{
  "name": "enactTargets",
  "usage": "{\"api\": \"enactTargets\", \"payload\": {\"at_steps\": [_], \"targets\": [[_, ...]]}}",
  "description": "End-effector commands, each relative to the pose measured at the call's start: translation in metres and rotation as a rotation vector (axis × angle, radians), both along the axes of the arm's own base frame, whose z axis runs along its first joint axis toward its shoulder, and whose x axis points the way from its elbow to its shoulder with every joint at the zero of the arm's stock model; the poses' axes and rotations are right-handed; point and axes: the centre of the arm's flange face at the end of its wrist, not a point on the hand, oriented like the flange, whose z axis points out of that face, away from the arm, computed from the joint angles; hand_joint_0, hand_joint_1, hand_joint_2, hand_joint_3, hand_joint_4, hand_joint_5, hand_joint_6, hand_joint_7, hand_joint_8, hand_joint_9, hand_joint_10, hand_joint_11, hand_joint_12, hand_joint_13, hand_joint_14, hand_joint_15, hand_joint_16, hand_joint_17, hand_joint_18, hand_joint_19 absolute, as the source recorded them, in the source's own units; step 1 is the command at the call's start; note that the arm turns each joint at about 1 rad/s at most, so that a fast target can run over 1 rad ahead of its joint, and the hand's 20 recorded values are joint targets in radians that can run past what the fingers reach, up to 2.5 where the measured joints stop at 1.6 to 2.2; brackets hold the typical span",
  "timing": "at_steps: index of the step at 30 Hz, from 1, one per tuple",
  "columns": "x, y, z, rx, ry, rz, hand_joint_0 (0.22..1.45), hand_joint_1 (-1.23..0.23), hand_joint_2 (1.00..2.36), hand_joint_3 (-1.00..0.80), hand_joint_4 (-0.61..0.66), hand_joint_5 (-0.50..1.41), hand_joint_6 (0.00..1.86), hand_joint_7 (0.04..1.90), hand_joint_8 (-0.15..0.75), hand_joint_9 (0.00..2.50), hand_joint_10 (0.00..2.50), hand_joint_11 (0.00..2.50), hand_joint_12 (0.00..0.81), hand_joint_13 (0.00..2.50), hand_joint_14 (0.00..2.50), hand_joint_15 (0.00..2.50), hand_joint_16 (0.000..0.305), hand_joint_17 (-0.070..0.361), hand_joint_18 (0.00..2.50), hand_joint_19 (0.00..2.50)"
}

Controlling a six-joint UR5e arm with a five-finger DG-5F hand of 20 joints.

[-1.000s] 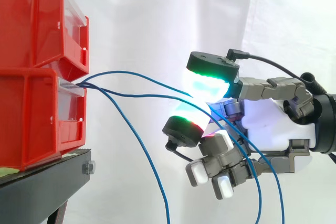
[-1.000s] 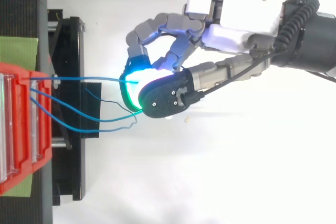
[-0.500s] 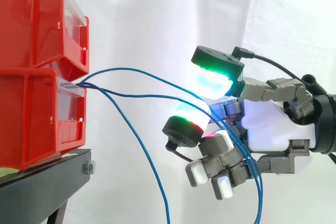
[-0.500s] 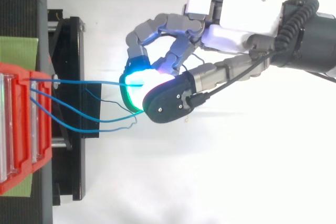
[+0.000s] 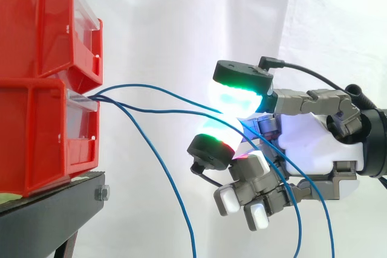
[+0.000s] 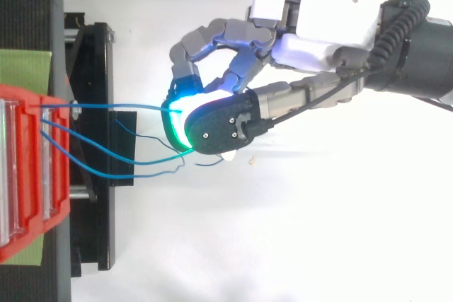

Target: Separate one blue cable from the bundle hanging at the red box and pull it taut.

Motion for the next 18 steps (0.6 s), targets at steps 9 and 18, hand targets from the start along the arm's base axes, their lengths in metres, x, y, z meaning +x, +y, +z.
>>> {"api": "enactTargets", "payload": {"at_steps": [9,18], "targets": [[0.0001,0.0001,-0.0002,0.0,0.0,0.0,0.63,-0.79,1.02,-0.07,0.18,-0.19,0.9,1.39,0.378,0.99,0.03,0.99,0.44,0.76,0.02,0.66,0.06,0.136,0.84,0.66],[0.0001,0.0001,-0.0002,-0.002,0.0,0.0,0.58,-0.4,1.0,-0.46,0.19,-0.17,0.81,1.22,0.376,1.03,0.02,0.95,0.431,0.73,0.02,0.64,0.059,0.133,0.79,0.69]]}}
